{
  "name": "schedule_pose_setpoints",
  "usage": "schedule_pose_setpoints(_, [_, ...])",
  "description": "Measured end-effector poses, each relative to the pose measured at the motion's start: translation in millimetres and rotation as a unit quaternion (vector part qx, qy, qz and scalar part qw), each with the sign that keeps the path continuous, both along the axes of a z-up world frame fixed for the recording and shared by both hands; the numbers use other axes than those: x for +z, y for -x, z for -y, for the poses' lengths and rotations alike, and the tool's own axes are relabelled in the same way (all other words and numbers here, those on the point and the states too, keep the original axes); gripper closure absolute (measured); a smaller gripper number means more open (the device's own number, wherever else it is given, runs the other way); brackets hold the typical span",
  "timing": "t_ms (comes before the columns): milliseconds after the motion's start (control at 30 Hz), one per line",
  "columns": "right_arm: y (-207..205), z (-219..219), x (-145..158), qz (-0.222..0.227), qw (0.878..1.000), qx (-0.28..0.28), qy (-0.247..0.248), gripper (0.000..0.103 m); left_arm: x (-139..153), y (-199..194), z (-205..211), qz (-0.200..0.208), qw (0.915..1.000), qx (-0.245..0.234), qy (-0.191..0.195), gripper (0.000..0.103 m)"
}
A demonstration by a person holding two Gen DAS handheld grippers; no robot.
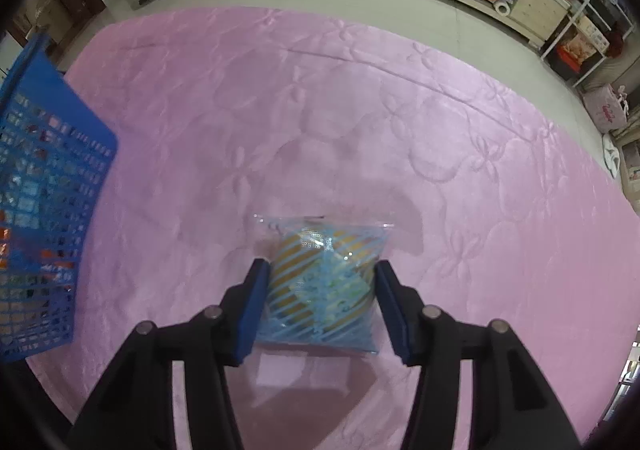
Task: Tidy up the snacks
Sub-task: 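Grasp the clear candy bag with the right tool, then carry the candy bag with the right tool over the basket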
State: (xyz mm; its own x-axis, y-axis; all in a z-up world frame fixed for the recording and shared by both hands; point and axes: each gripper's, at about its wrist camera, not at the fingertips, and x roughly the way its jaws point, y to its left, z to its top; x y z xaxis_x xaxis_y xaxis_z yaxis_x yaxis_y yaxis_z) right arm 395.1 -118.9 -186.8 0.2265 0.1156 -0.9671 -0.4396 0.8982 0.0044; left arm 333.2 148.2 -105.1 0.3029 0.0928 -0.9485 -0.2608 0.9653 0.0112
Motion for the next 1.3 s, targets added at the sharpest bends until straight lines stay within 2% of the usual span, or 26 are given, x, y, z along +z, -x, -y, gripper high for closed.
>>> schedule_pose_setpoints(200, [24,8,45,0.024,0.999,0.000,-0.032,0.045,20,26,2,0.016,0.9999,-0.004,-0.001,0.029])
schedule_pose_setpoints(367, [56,-10,90,0.055,0.997,0.025,-0.039,0.045,45,56,3,0.040,0.9991,-0.010,0.003,0.029])
schedule_pose_setpoints(567, [90,-33,126,0.079,0.995,0.046,-0.051,0.045,68,96,5,0.060,0.9981,-0.017,0.005,0.029])
schedule_pose_setpoints(767, [114,-56,150,0.098,0.991,0.059,-0.067,0.045,93,137,1,0.095,0.9951,-0.025,-0.002,0.029])
schedule_pose_setpoints(933, [142,-70,166,0.120,0.985,0.075,-0.103,0.045,101,168,-6,0.125,0.9913,-0.037,0.018,0.029])
schedule_pose_setpoints(1133, [176,-99,179,0.128,0.978,0.099,-0.130,0.045,114,198,-8,0.159,0.9862,-0.044,-0.019,0.029])
schedule_pose_setpoints(1300, [190,-120,186,0.135,0.975,0.112,-0.135,0.045,115,215,-21,0.181,0.9822,-0.050,-0.011,0.029])
